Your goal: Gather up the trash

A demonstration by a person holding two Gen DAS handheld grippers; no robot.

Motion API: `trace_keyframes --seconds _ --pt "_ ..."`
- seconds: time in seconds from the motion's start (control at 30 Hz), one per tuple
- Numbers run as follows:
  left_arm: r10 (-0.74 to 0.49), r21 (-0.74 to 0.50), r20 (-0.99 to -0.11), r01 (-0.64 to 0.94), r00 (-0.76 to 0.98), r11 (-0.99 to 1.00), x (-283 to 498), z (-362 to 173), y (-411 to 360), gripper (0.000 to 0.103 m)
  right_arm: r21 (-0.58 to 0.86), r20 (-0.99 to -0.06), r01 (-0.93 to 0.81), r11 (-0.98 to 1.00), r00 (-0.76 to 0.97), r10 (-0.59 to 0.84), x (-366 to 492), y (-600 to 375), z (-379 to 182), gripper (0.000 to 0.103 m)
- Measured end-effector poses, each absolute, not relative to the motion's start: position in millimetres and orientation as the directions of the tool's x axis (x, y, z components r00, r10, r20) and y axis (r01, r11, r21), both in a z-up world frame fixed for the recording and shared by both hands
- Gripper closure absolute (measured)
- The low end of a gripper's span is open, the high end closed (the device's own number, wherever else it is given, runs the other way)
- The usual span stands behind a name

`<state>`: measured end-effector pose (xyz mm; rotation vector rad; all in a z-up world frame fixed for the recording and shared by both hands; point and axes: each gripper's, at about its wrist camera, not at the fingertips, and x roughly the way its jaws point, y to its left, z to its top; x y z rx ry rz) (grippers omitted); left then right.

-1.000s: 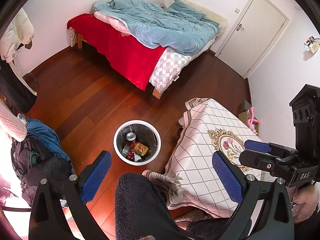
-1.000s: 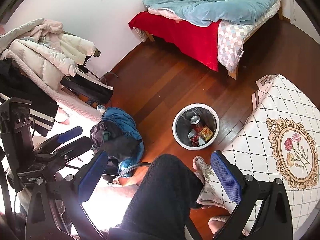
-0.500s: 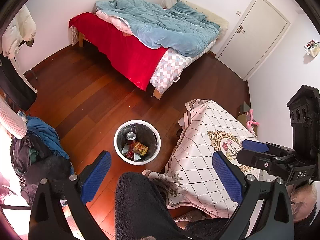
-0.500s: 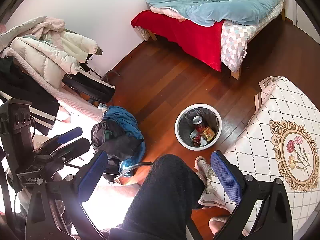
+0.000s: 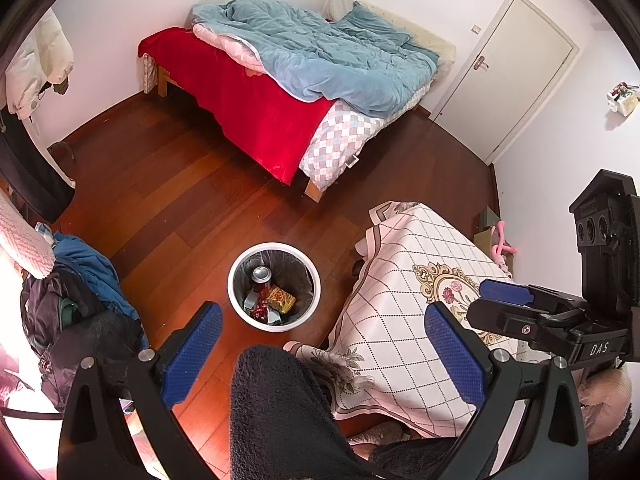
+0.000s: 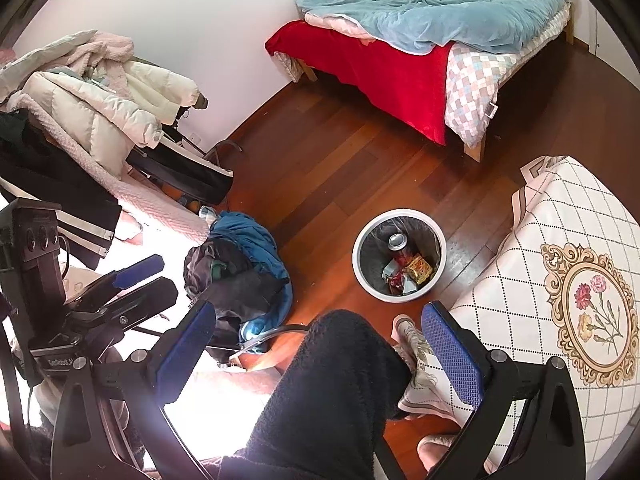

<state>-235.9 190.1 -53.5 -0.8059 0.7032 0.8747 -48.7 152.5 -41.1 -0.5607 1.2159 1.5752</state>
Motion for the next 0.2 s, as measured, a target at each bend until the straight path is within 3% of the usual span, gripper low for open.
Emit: trace_keyframes --seconds 0.2 --pt "0.384 -0.324 -0.792 -0.859 0.475 0.396 -235.5 -48.1 188.3 0.0 0.422 -0.821 -0.906 0.031 -0.368 0.437 -50.2 152.9 -39.0 0.0"
